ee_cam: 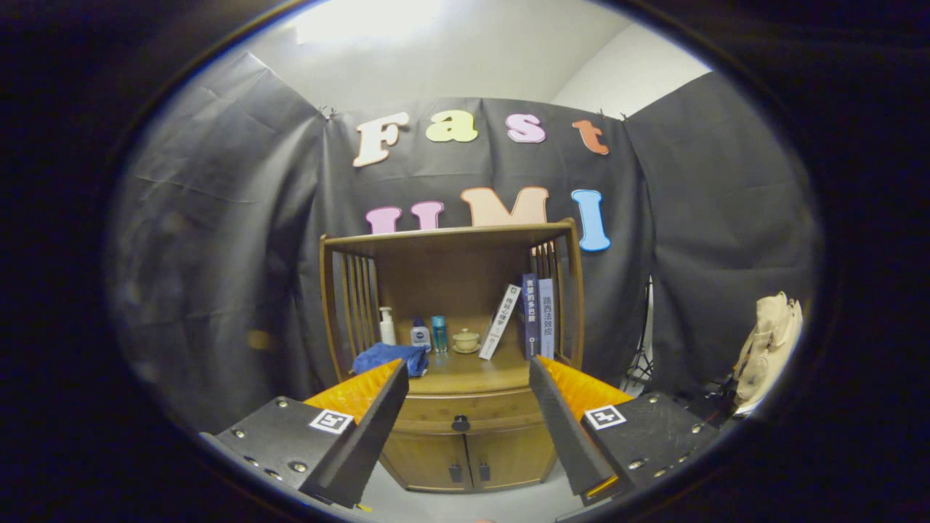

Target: Pull open the drawer, take out the items inside it, and place them on the countertop above the cabinet.

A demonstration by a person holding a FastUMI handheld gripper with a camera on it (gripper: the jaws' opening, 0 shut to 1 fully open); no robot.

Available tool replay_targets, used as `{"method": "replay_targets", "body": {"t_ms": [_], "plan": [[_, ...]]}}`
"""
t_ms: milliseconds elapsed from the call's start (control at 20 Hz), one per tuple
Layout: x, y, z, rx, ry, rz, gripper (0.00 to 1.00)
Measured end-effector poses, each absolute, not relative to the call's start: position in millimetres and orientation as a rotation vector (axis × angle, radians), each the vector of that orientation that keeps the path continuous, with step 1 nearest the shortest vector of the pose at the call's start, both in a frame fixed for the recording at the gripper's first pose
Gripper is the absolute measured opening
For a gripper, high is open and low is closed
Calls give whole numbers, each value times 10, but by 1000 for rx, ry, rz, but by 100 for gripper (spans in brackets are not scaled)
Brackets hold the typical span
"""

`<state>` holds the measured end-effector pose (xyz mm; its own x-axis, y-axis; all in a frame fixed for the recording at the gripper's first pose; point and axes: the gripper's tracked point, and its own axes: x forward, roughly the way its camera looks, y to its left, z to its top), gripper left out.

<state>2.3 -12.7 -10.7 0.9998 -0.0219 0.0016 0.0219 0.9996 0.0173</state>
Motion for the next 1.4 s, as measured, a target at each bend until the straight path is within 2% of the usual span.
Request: {"method": "replay_targets", "body": {"t_ms": [250,600,1050,1400], "plan": [[182,-239,-207,27,-12,-46,100],[768,-307,-583,56,-17,-50,100],[1790,-269,-2008,31,99,-19,100],[2279,-222,-2817,27,191,-5,100]]}}
